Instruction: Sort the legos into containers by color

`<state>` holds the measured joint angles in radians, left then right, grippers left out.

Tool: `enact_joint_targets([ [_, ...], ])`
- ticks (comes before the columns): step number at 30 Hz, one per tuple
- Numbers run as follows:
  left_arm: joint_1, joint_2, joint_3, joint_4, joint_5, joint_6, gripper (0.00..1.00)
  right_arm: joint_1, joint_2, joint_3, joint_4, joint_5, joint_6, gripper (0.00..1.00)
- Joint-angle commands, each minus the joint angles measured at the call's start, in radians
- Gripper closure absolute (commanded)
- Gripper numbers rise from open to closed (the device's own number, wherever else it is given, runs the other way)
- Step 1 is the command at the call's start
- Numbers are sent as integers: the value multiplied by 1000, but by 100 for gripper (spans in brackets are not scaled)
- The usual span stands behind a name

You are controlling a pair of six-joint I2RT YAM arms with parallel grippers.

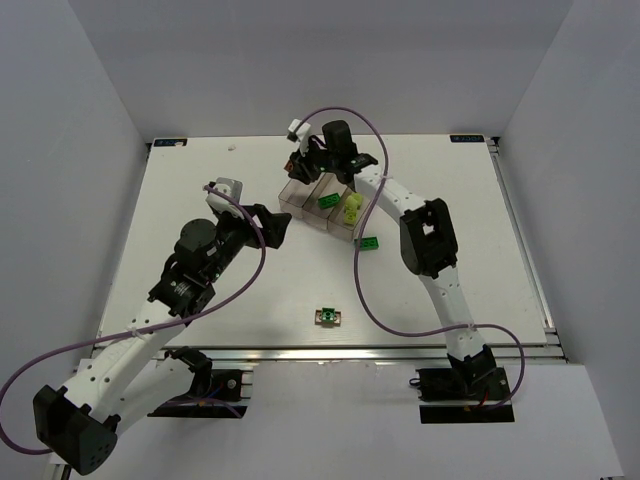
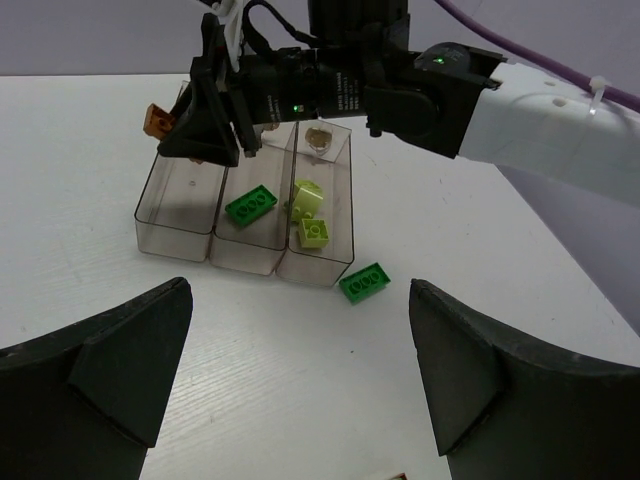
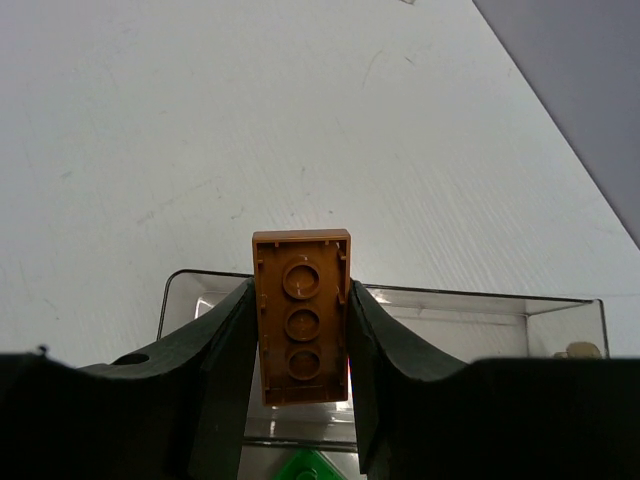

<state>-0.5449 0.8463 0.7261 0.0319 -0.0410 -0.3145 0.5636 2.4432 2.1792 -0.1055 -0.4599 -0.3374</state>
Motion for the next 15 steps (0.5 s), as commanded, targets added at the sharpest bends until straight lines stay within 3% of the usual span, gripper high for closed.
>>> enact_joint_targets([
  [1, 5, -18, -4, 11, 3, 12, 2, 9, 26, 60, 27, 27, -31, 87],
  [9, 5, -38, -8, 17, 7, 14, 2, 13, 56, 59, 23, 47, -38, 57],
  [15, 5, -12, 5, -4, -2, 37, 2, 12, 28, 45, 0, 10, -6, 49],
])
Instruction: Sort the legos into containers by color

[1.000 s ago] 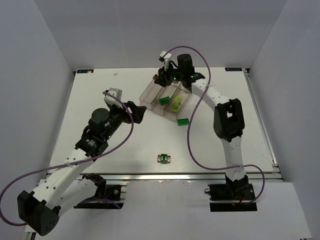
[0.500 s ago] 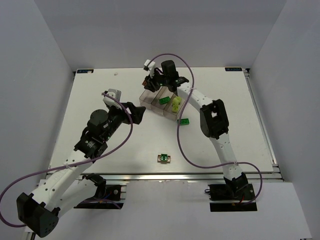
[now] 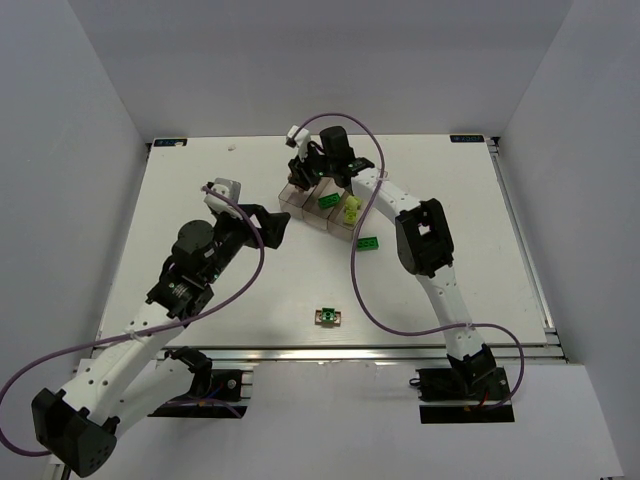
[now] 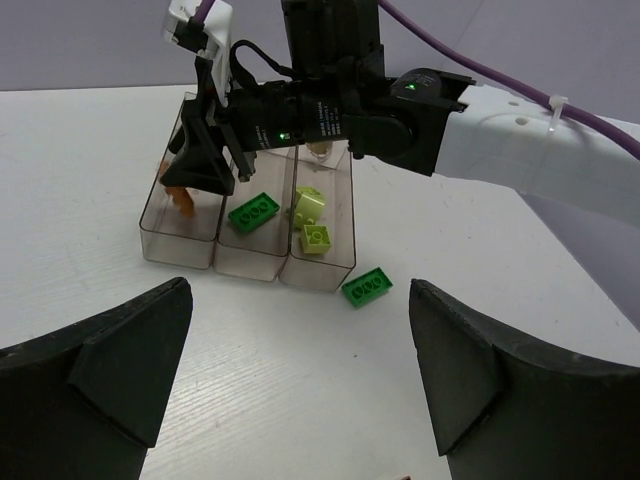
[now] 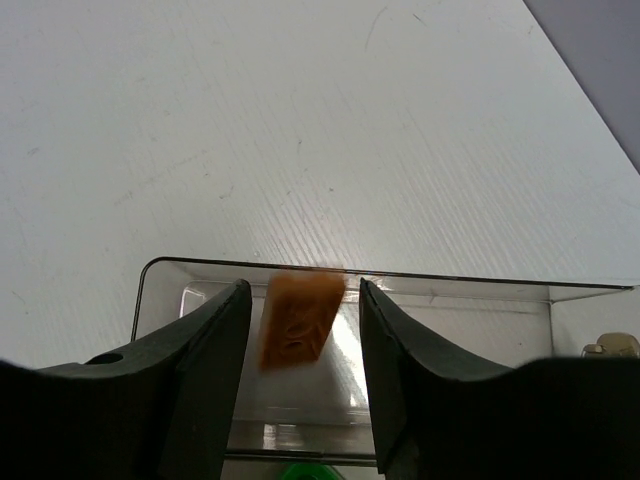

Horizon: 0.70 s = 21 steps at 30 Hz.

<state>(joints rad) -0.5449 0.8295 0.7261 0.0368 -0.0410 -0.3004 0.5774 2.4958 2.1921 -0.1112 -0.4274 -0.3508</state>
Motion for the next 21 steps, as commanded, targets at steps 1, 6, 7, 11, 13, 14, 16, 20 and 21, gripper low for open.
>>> enact_joint_targets([
  [1, 3, 10, 6, -11, -5, 24, 2, -2, -31, 26, -2, -25, 10, 47],
  [6, 5, 19, 3, -12, -20, 29, 2, -2, -118, -40, 1, -28, 22, 36],
  [7, 5, 25, 3, -14, -22, 27, 2, -4, -132, -54, 2, -18, 21, 36],
  [11, 5, 39, -2, -18, -54, 3, 2, -5, -256, -187, -16, 35, -4, 33],
  [13, 5, 37, -4, -17, -54, -3, 2, -13, -378, -283, 4, 76, -26, 29],
  [14, 5, 39, -5, -17, -54, -11, 2, -16, -429, -402, 43, 87, -33, 24],
  [16, 5, 40, -7, -14, -36, -23, 2, -34, -585, -538, 97, 96, -17, 11],
  [20, 5, 81, -2, -8, 39, -40, 4, -97, -854, -820, 144, -101, 90, 11],
  [21, 5, 98, -2, 0, 106, -46, 7, -105, -879, -847, 33, -166, 99, 11],
])
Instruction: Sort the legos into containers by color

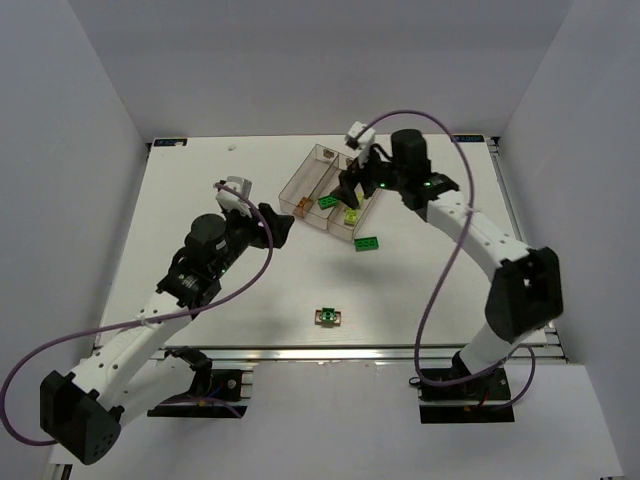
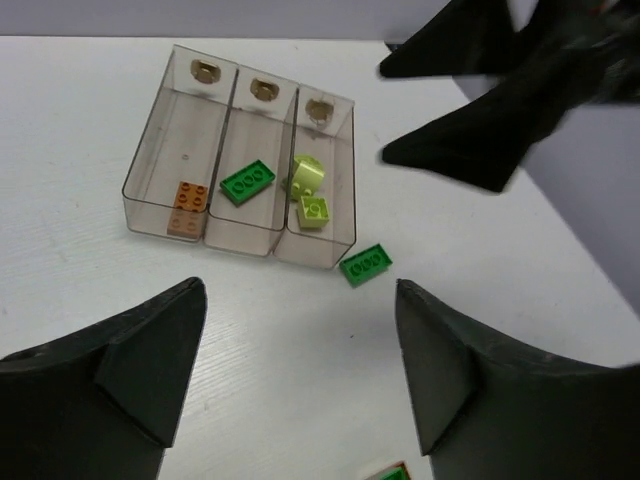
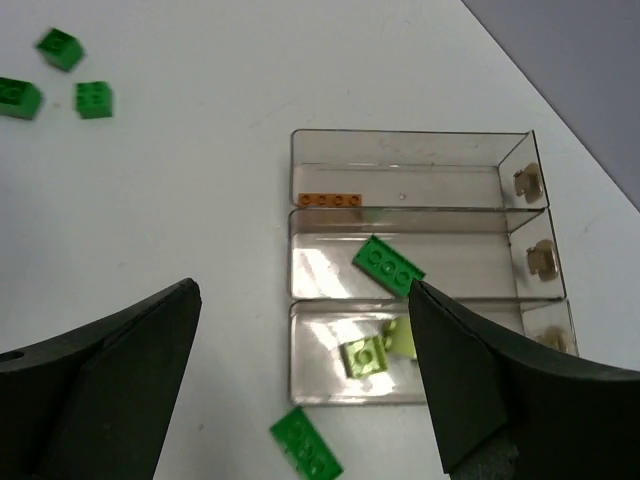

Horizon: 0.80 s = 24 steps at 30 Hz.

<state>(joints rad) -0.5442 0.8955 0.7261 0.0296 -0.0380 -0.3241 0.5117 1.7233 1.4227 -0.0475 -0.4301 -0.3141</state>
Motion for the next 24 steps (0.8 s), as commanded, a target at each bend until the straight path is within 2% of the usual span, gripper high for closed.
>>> enact_joint_targets([
  [1, 3, 52, 2, 3, 127, -39, 18, -41, -128, -79, -98, -220, 67, 11],
  [3, 3, 126, 32, -22, 173, -46, 30, -39, -197, -105, -243, -269, 72, 13],
  [4, 1, 155, 44, -26, 206, -49, 42, -39, -223, -126, -268, -286, 84, 21],
  [6, 0, 238, 84, -98, 231, -59, 52, -39, -324, -178, -295, -285, 90, 32],
  [9, -22, 322, 119, -172, 222, -79, 62, -45, -500, -332, -243, -204, 102, 55],
  [10, -40, 342, 136, -231, 193, -88, 62, -51, -581, -397, -221, -188, 93, 73],
  [12, -63, 374, 134, -282, 170, -84, 61, -65, -642, -441, -221, -171, 76, 83],
  [13, -86, 391, 127, -301, 153, -69, 58, -70, -663, -461, -222, -168, 63, 82],
  [14, -98, 396, 115, -321, 110, -58, 56, -75, -700, -511, -203, -164, 47, 76],
  [15, -112, 398, 98, -330, 90, -37, 51, -87, -714, -542, -178, -159, 47, 67],
  [16, -138, 401, 98, -342, 69, -26, 50, -94, -720, -570, -151, -159, 49, 51],
  [18, -161, 401, 108, -378, 17, -20, 45, -125, -705, -622, -114, -189, 43, 42],
  [21, -192, 387, 107, -378, 3, -35, 42, -131, -650, -571, -195, -148, 17, 27],
  [22, -212, 382, 122, -399, -5, -53, 41, -131, -636, -564, -209, -154, 12, 15],
  [24, -241, 376, 133, -413, -17, -76, 40, -130, -646, -576, -203, -173, 9, 12],
])
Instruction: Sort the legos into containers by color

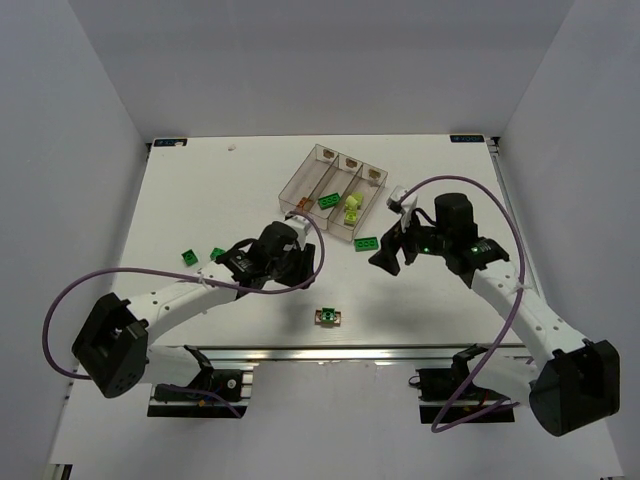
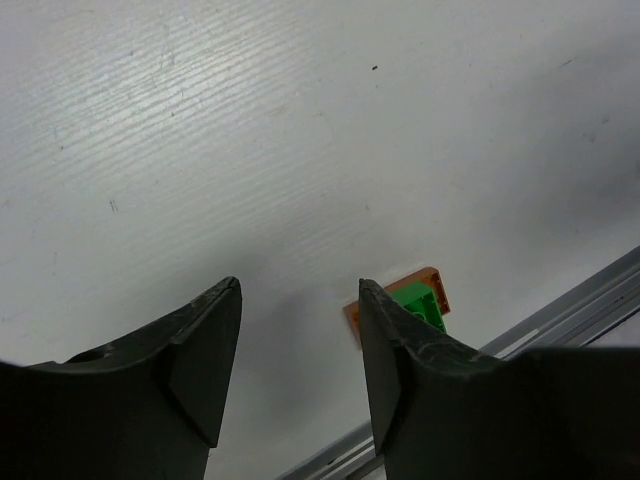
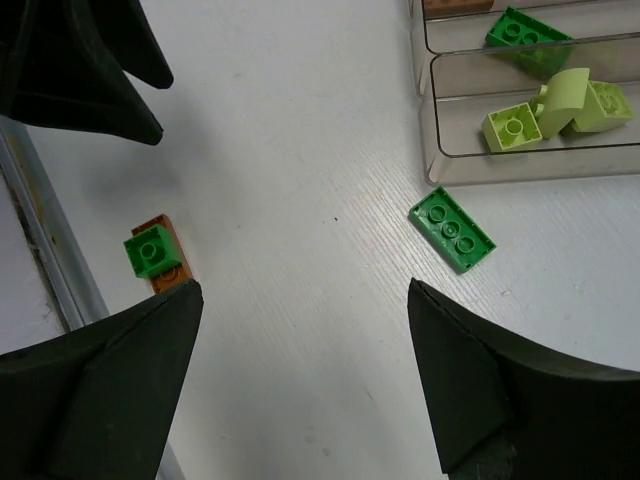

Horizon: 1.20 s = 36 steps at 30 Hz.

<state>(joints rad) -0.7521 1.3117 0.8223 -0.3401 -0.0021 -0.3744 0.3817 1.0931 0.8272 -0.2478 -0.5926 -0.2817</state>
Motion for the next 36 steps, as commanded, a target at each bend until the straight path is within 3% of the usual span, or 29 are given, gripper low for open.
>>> enact_joint_targets([
  [1, -41, -46, 34, -45, -53, -35, 39, -1, -36, 7, 13, -12, -21, 11],
  [13, -176, 69, 98, -109, -159, -100, 37, 0, -163, -63, 90, 100, -5, 11],
  [36, -297, 273, 182, -123, -141, -161, 36, -1, -174, -69, 93, 88, -4, 11],
])
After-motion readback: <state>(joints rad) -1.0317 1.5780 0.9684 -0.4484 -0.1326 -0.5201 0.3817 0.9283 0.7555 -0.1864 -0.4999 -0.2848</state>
